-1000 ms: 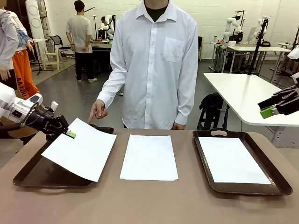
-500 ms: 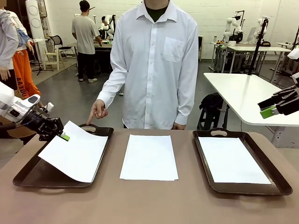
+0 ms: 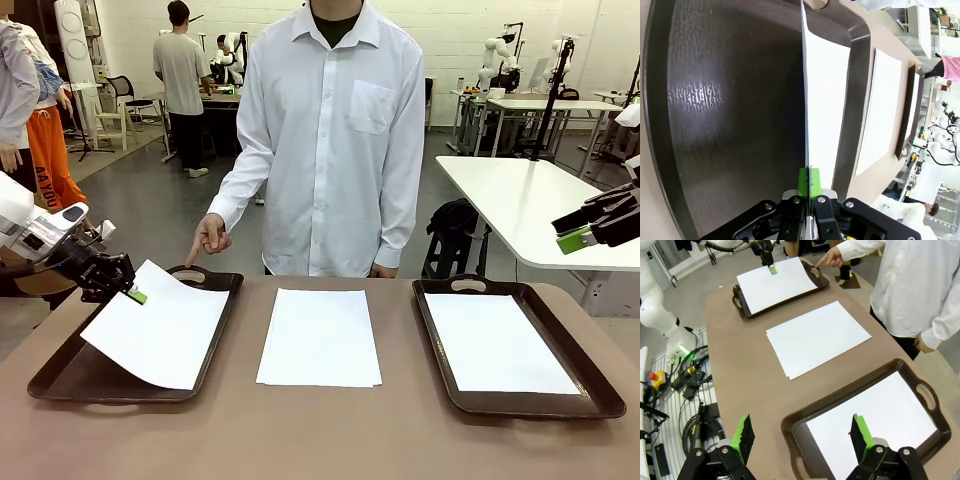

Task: Sort the A4 documents.
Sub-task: Place the A4 Paper in the designated Handle tray.

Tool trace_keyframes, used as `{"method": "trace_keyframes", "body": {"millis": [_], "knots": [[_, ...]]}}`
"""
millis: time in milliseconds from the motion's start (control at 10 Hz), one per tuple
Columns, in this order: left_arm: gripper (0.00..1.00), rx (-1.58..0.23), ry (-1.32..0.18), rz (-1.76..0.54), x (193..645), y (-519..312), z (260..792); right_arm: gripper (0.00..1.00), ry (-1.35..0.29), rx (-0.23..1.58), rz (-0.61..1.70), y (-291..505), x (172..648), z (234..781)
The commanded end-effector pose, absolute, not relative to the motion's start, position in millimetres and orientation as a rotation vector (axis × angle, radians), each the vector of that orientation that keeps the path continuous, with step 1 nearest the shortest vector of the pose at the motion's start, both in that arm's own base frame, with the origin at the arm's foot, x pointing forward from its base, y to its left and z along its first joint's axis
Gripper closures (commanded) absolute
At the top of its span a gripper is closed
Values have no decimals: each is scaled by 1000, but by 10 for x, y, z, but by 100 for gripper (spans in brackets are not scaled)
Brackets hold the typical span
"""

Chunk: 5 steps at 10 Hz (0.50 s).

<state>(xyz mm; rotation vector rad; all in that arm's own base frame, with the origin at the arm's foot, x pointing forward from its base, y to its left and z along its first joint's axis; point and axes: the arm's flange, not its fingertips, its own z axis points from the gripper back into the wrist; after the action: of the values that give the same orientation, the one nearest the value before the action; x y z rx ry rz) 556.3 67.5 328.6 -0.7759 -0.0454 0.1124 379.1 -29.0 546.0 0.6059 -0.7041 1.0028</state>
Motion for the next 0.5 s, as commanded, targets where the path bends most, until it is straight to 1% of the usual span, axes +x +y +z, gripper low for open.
{"method": "trace_keyframes", "body": {"millis": [0, 100, 200, 300, 400], "knots": [[99, -721, -26, 143, 5615, 686, 3246, 0, -698, 608, 1005, -277, 3794, 5445], [99, -716, -18, 154, 5612, 691, 3246, 0, -698, 608, 1005, -277, 3794, 5445], [82, -706, -20, 152, 5608, 696, 3260, 0, -698, 608, 1005, -277, 3794, 5445], [79, -699, -19, 140, 5610, 705, 3271, 0, -698, 608, 1005, -277, 3794, 5445], [63, -685, -18, 134, 5619, 715, 3294, 0, -698, 608, 1005, -277, 3794, 5445]]}}
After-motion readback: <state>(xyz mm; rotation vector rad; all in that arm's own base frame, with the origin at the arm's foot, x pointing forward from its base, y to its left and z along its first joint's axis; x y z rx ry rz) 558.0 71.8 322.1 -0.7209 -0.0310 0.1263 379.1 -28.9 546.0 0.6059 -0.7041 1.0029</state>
